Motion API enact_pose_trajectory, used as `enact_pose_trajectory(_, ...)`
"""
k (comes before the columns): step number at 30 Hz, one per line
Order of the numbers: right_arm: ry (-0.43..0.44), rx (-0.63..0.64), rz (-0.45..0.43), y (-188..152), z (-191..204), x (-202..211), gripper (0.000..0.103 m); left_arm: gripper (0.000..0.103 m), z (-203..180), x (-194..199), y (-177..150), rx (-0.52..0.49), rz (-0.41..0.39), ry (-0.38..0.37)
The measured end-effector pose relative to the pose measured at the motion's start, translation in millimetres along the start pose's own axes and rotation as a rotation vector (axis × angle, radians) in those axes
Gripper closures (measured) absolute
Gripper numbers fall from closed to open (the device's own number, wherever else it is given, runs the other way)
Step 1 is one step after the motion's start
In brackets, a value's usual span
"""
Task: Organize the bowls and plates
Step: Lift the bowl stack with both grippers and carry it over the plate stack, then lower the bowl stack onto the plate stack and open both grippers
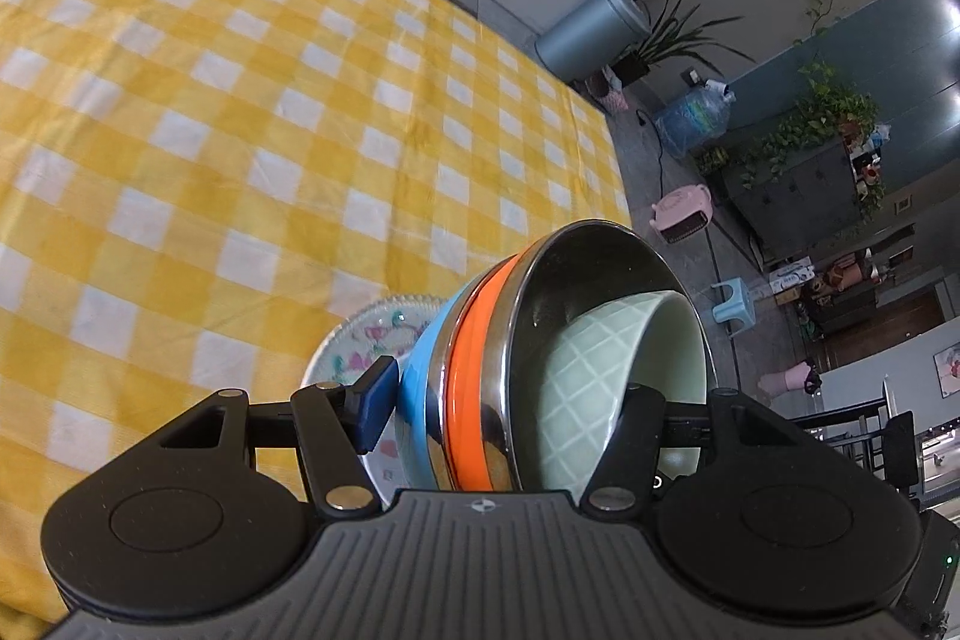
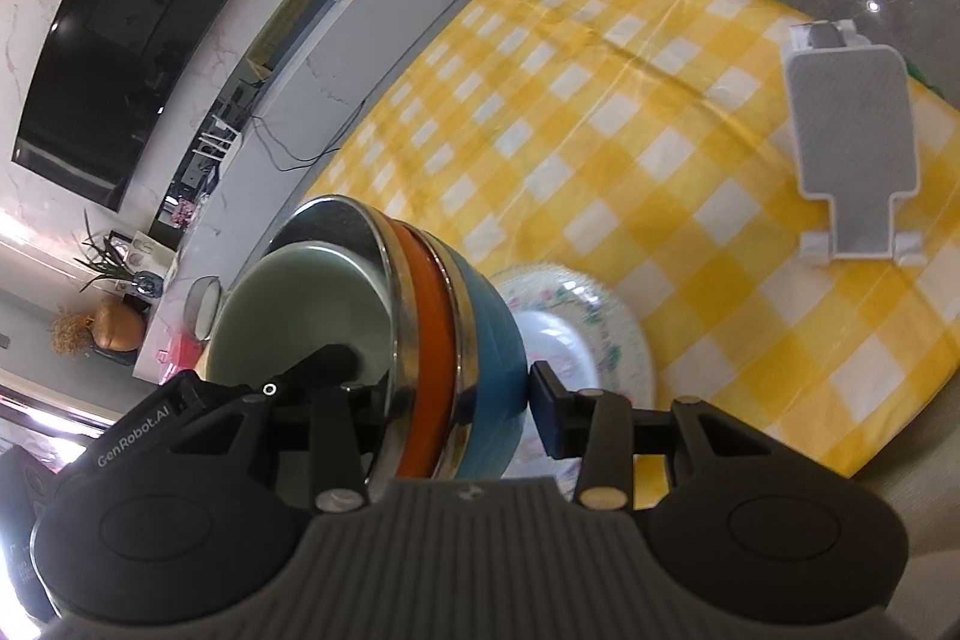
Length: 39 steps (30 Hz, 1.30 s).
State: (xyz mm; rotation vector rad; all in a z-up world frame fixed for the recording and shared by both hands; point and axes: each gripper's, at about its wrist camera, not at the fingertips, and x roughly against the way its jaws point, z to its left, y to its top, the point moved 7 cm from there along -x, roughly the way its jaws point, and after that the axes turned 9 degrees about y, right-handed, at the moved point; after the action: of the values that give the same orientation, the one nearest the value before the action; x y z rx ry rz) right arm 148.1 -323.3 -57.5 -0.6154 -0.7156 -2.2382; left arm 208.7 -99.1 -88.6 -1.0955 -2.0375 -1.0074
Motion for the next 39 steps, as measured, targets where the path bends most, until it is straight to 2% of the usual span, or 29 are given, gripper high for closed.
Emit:
enact_pose_trajectory(8, -0.006, -0.046, 0.017, -1, -27, -9, 0.062, 0.037, 3, -16, -9, -0.008, 0.031, 0.03)
enact_pose_trajectory(23, 0.0, -0.042, 0.019, -2, -36, -18, 0.062, 0.037, 7, -23, -10, -0.009, 0.034, 0.034)
enact_pose_trajectory(25, 0.003, -0.04, 0.017, -2, -36, -18, 0.061, 0.04, 7, -22, -10, -0.017, 0.031, 0.035)
enact_pose_trajectory(32, 0.024, -0.025, 0.015, -5, -33, -18, 0.05, 0.049, 13, -22, -10, 0.003, 0.054, 0.031)
enact_pose_trajectory(39, 0.037, -0.024, 0.01, -4, -33, -18, 0.046, 0.05, 11, -19, -8, -0.012, 0.04, 0.04)
